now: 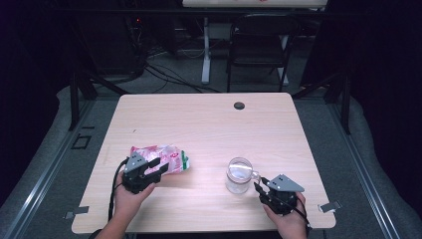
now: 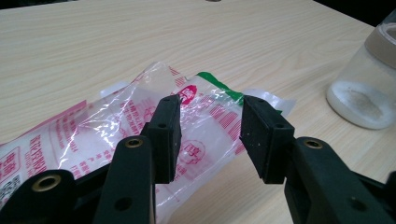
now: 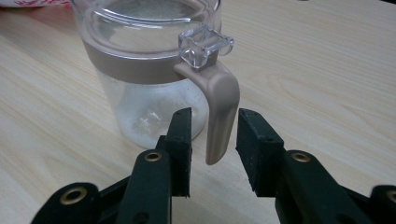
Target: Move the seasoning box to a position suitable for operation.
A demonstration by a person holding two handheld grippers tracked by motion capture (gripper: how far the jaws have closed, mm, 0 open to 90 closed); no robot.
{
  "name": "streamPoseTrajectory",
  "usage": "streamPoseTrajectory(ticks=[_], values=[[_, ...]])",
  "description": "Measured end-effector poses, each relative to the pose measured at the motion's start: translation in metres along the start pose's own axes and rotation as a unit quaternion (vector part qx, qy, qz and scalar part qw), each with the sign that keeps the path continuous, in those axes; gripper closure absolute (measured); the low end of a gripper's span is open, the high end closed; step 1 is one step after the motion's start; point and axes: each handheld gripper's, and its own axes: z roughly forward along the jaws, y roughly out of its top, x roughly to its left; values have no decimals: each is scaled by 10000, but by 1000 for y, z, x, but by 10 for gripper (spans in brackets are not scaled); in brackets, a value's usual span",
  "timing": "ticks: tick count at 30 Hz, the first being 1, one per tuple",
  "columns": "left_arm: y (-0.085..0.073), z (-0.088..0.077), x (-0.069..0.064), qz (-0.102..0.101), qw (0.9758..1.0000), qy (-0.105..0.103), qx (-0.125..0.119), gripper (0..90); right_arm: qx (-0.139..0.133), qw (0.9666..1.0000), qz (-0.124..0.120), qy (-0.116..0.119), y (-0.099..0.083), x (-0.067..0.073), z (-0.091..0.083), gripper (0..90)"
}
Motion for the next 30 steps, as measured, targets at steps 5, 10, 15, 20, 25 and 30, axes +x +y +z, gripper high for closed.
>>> streamPoseTrajectory(ticks=[5, 10, 15, 20, 25, 30], values=[[-3, -7, 2, -11, 10000, 68, 23, 582, 83, 10000, -22, -4, 2, -2, 8, 721], [-6, -10, 4, -71, 9999, 108, -31, 581, 85, 9999, 80, 28, 4, -4, 11, 735], [-8, -14, 5, -93, 9998, 152, -47, 581, 113, 9996, 197, -142, 6, -10, 14, 745], [-9, -15, 5, -55, 9998, 166, -52, 581, 100, 9991, 380, -165, 6, -15, 16, 760], [-11, -19, 5, -44, 9998, 209, -44, 581, 119, 9990, 395, -171, 8, -16, 20, 778], [-13, -25, 6, -132, 9995, 251, -126, 581, 135, 9987, 438, -201, 11, -21, 25, 790]])
